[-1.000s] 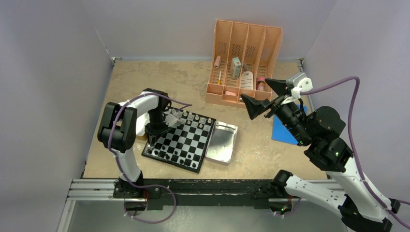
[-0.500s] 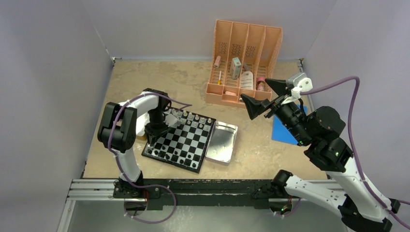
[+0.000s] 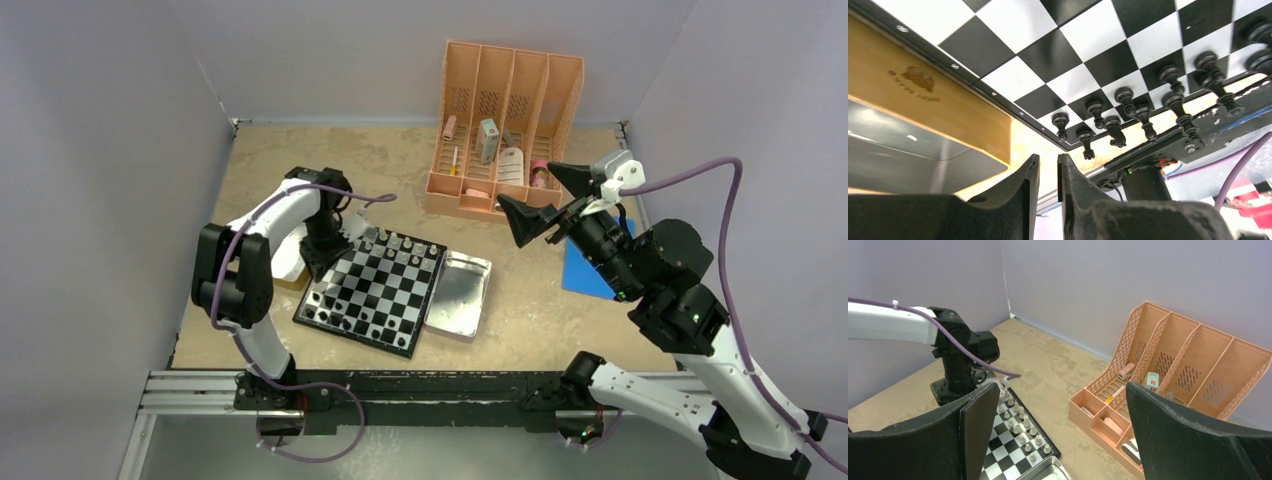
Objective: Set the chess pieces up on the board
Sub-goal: Place the chess piece on the chessboard.
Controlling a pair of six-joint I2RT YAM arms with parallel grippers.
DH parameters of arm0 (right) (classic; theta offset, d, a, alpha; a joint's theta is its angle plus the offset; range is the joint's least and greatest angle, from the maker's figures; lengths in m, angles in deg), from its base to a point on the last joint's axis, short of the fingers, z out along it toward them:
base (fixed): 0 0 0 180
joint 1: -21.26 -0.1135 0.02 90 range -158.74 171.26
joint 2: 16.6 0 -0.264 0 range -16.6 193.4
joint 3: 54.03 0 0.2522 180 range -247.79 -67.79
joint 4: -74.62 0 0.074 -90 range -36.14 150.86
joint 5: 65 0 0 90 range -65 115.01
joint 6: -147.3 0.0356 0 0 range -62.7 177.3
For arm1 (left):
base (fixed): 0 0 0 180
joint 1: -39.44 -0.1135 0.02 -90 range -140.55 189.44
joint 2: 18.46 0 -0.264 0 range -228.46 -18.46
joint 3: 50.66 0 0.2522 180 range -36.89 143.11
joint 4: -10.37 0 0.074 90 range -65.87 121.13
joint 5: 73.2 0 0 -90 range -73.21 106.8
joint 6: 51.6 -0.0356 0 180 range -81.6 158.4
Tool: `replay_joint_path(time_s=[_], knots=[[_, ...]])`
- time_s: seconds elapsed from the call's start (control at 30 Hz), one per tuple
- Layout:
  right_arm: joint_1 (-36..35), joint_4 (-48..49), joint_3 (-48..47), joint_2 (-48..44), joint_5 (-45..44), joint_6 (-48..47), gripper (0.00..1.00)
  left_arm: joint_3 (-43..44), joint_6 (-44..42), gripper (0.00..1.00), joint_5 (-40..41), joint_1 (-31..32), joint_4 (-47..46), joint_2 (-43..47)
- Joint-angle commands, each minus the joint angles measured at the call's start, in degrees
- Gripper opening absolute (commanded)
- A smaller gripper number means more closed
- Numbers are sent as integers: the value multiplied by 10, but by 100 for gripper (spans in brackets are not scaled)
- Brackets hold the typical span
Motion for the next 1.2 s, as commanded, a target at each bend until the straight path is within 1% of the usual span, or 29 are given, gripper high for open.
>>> replay_joint_path(time_s=[0.0,0.17,0.27,0.4,0.67,0.93,1.17], knots=[[-2,18,-15,6,-7,-2,99,43,8,20,-47,-4,8,57],[-2,20,-21,15,0,14,99,47,16,20,-62,-11,-8,82],[-2,24,-25,18,2,17,99,17,14,16,-63,-13,-26,86],[-2,31,-26,19,2,17,99,-36,2,10,-48,-27,-45,66],[-2,26,-33,18,-2,18,99,-93,4,9,-54,-41,-112,44],[-2,27,-30,17,-5,15,99,-90,10,8,-65,-41,-135,34],[-2,30,-28,19,-5,11,99,-114,13,6,-68,-41,-139,24]])
